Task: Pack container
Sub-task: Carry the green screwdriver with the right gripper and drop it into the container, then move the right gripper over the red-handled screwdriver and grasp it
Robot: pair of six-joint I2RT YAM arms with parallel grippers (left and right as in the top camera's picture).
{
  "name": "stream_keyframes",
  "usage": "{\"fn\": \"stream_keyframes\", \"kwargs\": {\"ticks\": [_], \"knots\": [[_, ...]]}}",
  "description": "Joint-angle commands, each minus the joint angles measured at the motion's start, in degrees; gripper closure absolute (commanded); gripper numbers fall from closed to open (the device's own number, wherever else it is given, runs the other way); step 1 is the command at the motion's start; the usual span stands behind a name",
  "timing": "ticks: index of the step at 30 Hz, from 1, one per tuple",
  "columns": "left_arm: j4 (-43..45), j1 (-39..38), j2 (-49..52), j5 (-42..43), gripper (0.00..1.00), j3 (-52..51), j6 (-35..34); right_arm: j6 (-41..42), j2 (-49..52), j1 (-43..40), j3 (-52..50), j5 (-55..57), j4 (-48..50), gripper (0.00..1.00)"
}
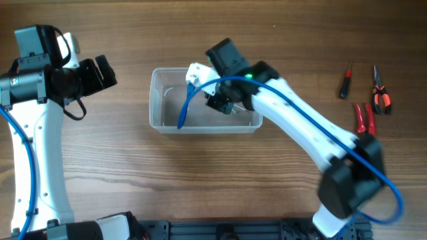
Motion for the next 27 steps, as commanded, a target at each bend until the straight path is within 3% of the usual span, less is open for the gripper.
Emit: {"fn": "stream_keyframes", "kwargs": {"ticks": [1, 5, 8, 11, 15, 16, 17, 18, 22, 24, 27], "knots": [[0.0, 0.0, 0.3, 0.3, 0.0, 0.1, 0.9, -3.4, 7.0, -0.2, -0.2, -2.1, 0.6, 0.85], [0.0, 0.0, 0.3, 0.3, 0.0, 0.1, 0.9, -3.3, 10.3, -0.2, -0.2, -4.3, 0.3, 0.81], [0.0, 0.0, 0.3, 0.3, 0.0, 0.1, 0.9, -2.7, 10.1, -0.2, -0.2, -4.7, 0.2, 0.66], [0.0, 0.0, 0.3, 0.3, 0.0, 0.1, 0.9, -1.3, 9.3, -0.2, 0.1, -4.3, 0.3, 0.65], [0.0, 0.0, 0.3, 0.3, 0.0, 0.1, 0.9, 7.7, 5.9, -0.7, 2.8, 0.0, 0.1, 0.64], [0.0, 0.0, 0.3, 0.3, 0.0, 0.1, 0.9, 10.9, 4.7, -1.1, 3.9, 1.7, -0.2, 0.54], [0.0, 0.0, 0.3, 0.3, 0.0, 0.1, 0.9, 14.3, 3.3, -1.7, 5.2, 3.8, -0.6, 0.37], [0.0, 0.0, 0.3, 0.3, 0.0, 0.1, 0.9, 17.7, 1.5, -2.7, 6.9, 6.2, -1.1, 0.14], [0.0, 0.0, 0.3, 0.3, 0.0, 0.1, 0.9, 27.1, -4.7, -8.7, 10.6, 12.6, -1.0, 0.15], [0.0, 0.0, 0.3, 0.3, 0.0, 0.1, 0.9, 32.5, -7.2, -13.6, 11.5, 15.5, -0.6, 0.21], [0.0, 0.0, 0.3, 0.3, 0.0, 0.1, 0.9, 39.9, -9.0, -23.3, 11.7, 15.5, -0.7, 0.17]]}}
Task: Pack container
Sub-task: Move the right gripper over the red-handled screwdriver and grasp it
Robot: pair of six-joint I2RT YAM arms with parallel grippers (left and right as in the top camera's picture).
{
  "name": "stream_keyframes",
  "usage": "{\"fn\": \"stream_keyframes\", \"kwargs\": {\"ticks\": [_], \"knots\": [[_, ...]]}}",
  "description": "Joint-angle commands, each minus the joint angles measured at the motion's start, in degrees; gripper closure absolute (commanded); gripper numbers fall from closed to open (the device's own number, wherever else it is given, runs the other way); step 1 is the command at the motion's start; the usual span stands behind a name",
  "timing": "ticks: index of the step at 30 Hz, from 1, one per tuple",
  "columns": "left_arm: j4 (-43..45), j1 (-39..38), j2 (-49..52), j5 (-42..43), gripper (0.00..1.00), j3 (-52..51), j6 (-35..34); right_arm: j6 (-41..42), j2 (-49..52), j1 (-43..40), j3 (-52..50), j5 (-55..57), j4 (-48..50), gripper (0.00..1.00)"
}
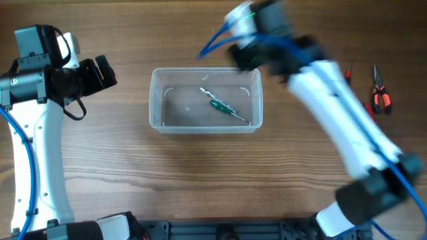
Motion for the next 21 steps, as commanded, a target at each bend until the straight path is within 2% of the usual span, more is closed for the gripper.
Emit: {"fn": "stream_keyframes", "kwargs": {"ticks": [1, 5, 9, 14, 21], "knots": [[0.0, 0.0, 0.3, 0.3, 0.0, 0.1, 0.9, 15.0, -2.2, -12.5, 0.7, 4.8, -1.0, 0.17], [0.0, 0.0, 0.3, 0.3, 0.0, 0.1, 0.9, 16.7, -0.2, -23.4, 0.4, 2.1, -2.9, 0.19], [0.0, 0.0, 0.3, 0.3, 0.0, 0.1, 0.9, 16.5, 5.0, -31.8, 0.4, 1.9, -6.5, 0.17], [0.0, 0.0, 0.3, 0.3, 0.0, 0.1, 0.9, 15.0, 12.5, -35.5, 0.4, 0.7, -9.5, 0.13], [0.0, 0.0, 0.3, 0.3, 0.0, 0.1, 0.9, 14.6, 21.2, -35.9, 0.4, 0.3, -9.6, 0.1]]}}
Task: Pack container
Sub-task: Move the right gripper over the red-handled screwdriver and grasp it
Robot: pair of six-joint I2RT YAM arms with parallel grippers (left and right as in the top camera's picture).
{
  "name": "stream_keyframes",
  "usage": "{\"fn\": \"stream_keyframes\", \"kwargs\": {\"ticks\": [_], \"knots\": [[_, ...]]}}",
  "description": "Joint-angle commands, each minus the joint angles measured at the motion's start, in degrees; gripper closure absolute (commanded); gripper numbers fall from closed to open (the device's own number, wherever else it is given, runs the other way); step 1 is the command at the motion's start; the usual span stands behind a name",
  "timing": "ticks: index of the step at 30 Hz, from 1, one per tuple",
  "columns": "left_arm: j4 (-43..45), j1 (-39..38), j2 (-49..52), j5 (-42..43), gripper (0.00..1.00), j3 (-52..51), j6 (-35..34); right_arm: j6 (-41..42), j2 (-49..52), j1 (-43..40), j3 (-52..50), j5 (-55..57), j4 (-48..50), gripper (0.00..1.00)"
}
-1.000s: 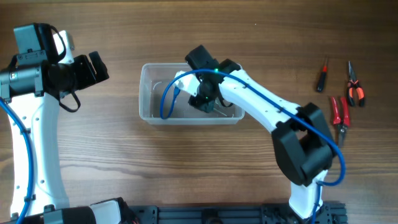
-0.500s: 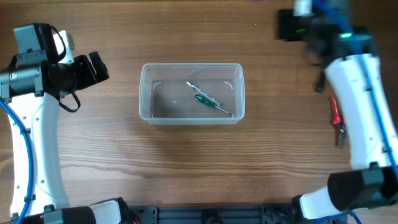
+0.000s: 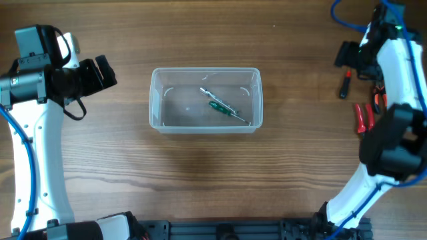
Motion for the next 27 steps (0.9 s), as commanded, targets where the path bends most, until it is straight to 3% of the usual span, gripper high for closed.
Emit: {"fn": "stream_keyframes", "kwargs": {"ticks": [1, 14, 27], "knots": [[0.0, 0.0, 0.3, 0.3, 0.0, 0.1, 0.9, -0.7, 3.5, 0.3, -0.4, -1.0, 0.1, 0.1], [0.0, 0.0, 0.3, 0.7, 0.0, 0.1, 0.3, -2.7, 9.4, -2.7, -0.4, -9.5, 1.9, 0.09], [-0.3, -0.3, 0.3, 1.4, 0.0, 0.1, 0.2, 0.5, 11.2, -3.7, -0.4, -7.2, 2.1, 0.13]]}}
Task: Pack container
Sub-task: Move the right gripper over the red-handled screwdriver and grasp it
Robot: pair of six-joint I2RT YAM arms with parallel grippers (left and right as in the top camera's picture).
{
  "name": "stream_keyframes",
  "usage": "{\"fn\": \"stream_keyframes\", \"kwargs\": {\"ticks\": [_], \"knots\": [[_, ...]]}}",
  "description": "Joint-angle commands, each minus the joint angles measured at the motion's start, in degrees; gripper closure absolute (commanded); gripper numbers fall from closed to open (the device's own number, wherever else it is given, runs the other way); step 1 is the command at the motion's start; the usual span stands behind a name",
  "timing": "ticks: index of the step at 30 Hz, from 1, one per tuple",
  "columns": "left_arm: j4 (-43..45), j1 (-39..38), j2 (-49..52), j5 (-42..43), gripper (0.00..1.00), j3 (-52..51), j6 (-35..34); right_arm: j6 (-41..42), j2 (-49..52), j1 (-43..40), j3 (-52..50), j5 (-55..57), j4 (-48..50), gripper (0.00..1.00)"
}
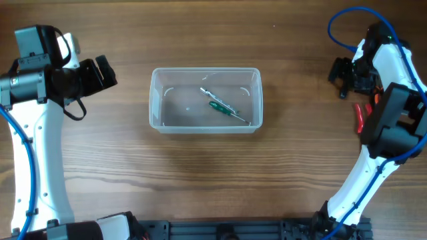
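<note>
A clear plastic container (160,100) stands in the middle of the table. Inside it a green-handled screwdriver (223,107) lies at a slant, towards the right. At the far right my right gripper (341,78) hangs low and open, its fingers spread over the spot of a small red-handled screwdriver, which is mostly hidden under it. Just below that, the red-handled pliers (357,115) peek out beside the arm. My left gripper (107,72) is open and empty at the left, well away from the container.
The right arm (393,127) curves down the right edge and covers the tools lying there. Its blue cable (343,20) loops above it. The left arm's white link (40,160) runs down the left edge.
My right gripper has moved down a little, from just above the red-handled screwdriver to right over it. Nothing in the container has shifted, and the left arm is still.
First my right gripper was inside the container at its right end. Then it was above the far rim and the green screwdriver lay in the container. After that it stood at the far right beside the loose tools, and now it is down over the red-handled screwdriver.
</note>
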Motion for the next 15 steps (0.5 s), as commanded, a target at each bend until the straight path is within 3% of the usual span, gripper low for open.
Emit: {"fn": "stream_keyframes", "kwargs": {"ticks": [1, 11, 15], "knots": [[-0.1, -0.5, 0.3, 1.1, 0.0, 0.1, 0.3, 1.5, 1.2, 0.0, 0.0, 0.4, 0.3, 0.13], [-0.1, -0.8, 0.3, 1.1, 0.0, 0.1, 0.3, 2.8, 4.6, -0.1, 0.0, 1.2, -0.2, 0.14], [-0.1, -0.8, 0.3, 1.1, 0.0, 0.1, 0.3, 2.9, 4.6, 0.0, 0.0, 1.5, -0.1, 0.2]]}}
